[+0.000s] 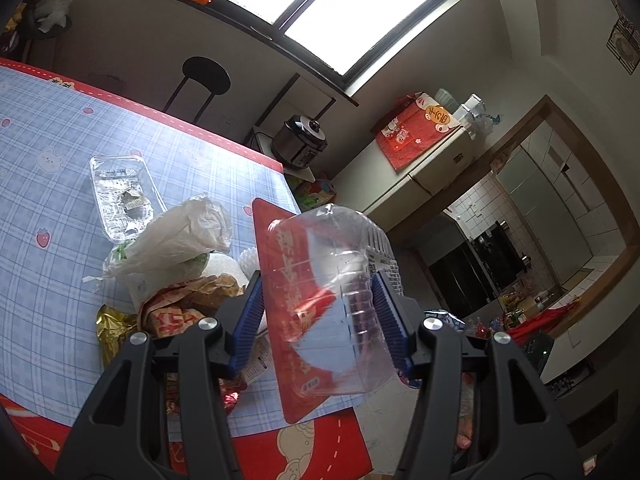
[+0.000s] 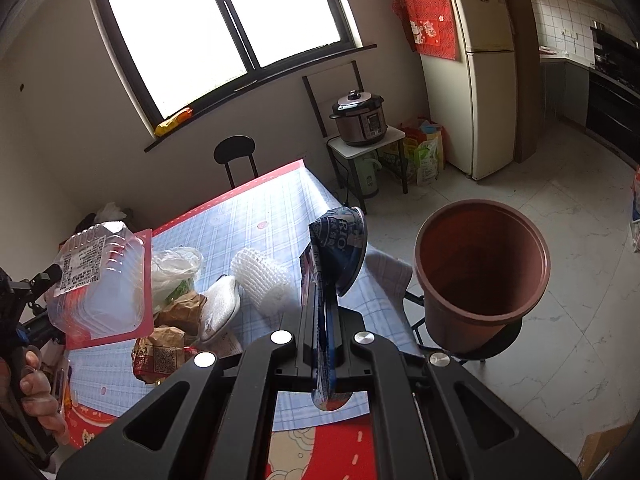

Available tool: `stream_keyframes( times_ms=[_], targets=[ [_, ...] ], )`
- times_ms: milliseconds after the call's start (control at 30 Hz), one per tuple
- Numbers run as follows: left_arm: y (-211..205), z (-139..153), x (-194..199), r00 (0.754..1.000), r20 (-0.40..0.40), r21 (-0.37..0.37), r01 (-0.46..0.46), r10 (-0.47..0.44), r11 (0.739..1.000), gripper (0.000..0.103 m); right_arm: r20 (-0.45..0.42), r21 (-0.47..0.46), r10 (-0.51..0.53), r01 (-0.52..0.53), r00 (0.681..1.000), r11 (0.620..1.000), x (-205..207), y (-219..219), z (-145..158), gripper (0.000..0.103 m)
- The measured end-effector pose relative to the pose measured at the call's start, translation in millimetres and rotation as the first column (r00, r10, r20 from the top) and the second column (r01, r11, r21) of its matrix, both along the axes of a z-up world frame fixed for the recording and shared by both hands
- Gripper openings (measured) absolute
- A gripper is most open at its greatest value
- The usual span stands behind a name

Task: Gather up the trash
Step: 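Carry both items over the brown bin and open the left tool to drop the box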

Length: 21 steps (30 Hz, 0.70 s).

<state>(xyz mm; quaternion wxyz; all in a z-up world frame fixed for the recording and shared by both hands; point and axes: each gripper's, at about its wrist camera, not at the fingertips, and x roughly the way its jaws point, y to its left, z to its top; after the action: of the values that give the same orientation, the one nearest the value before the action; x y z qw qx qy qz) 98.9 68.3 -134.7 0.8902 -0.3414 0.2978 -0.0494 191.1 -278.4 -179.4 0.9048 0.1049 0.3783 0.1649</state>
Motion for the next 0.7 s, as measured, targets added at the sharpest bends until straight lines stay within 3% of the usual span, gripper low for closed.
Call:
stream_keyframes(
  times_ms=[200, 433, 700],
  targets=[
    [-61, 6, 42, 0.999, -0.03, 0.045, 0.02, -0.018, 0.999, 0.055, 0.023, 0.034, -0.007, 0.006, 1.0, 0.999, 30, -62, 4, 0.005],
    [-144, 1, 108, 0.992, -0.07, 0.096, 0.113, -0.106, 0.989, 0.055, 0.045, 0.045, -0.057, 0.055, 0.997, 0.997, 57, -129, 2, 0.005],
    [-245, -38, 198, 0.951, -0.157, 0.083, 0.281, -0.266, 0.956, 0.055, 0.024, 0.043, -0.13, 0.129, 0.991, 0.991, 70, -183, -12, 0.005]
  ],
)
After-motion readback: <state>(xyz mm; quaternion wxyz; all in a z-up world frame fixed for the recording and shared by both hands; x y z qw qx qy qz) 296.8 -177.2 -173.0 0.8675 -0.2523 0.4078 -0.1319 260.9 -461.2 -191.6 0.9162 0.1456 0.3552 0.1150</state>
